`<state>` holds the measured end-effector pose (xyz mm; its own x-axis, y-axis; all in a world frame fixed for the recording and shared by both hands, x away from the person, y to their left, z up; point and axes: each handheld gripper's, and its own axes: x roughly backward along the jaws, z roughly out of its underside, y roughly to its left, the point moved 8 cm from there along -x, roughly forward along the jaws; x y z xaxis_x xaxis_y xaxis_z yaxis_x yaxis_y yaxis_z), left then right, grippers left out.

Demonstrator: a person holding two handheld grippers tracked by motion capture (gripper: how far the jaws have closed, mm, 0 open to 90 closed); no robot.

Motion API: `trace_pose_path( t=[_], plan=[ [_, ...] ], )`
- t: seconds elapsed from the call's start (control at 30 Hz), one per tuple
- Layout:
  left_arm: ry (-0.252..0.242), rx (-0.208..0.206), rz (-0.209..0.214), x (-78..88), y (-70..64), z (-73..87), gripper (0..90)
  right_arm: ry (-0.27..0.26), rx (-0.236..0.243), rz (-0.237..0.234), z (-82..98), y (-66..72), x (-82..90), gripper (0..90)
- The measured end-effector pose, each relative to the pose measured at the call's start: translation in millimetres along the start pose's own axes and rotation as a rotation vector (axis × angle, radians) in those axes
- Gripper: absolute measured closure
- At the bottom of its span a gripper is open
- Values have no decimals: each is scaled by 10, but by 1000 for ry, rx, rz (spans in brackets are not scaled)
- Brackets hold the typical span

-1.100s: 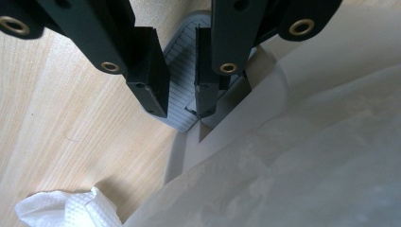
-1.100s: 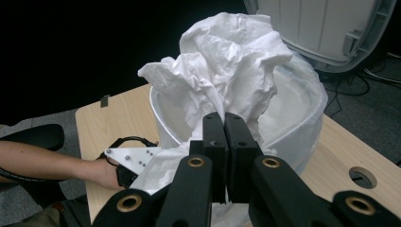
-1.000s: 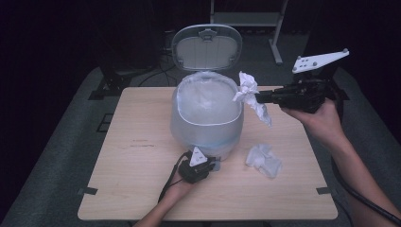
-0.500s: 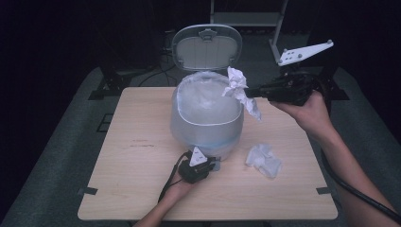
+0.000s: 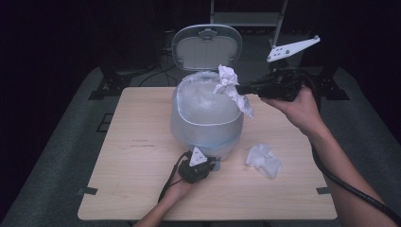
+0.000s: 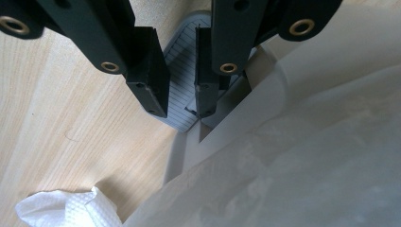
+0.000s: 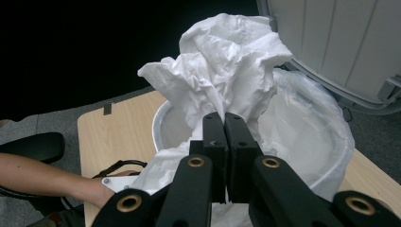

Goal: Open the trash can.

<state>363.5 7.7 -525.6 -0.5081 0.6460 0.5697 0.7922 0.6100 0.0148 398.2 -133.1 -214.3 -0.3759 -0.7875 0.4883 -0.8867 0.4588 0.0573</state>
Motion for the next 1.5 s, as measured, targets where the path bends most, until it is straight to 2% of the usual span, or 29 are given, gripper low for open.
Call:
trace_pose_path(
  t=[0.87,1.5],
  plan=[
    [0,3,2,0,2,0,753,26,10,-25,-157,5,-375,881],
    [-3,3,2,-3,1,-2,754,44,-7,-24,-149,-67,-615,880]
  ],
)
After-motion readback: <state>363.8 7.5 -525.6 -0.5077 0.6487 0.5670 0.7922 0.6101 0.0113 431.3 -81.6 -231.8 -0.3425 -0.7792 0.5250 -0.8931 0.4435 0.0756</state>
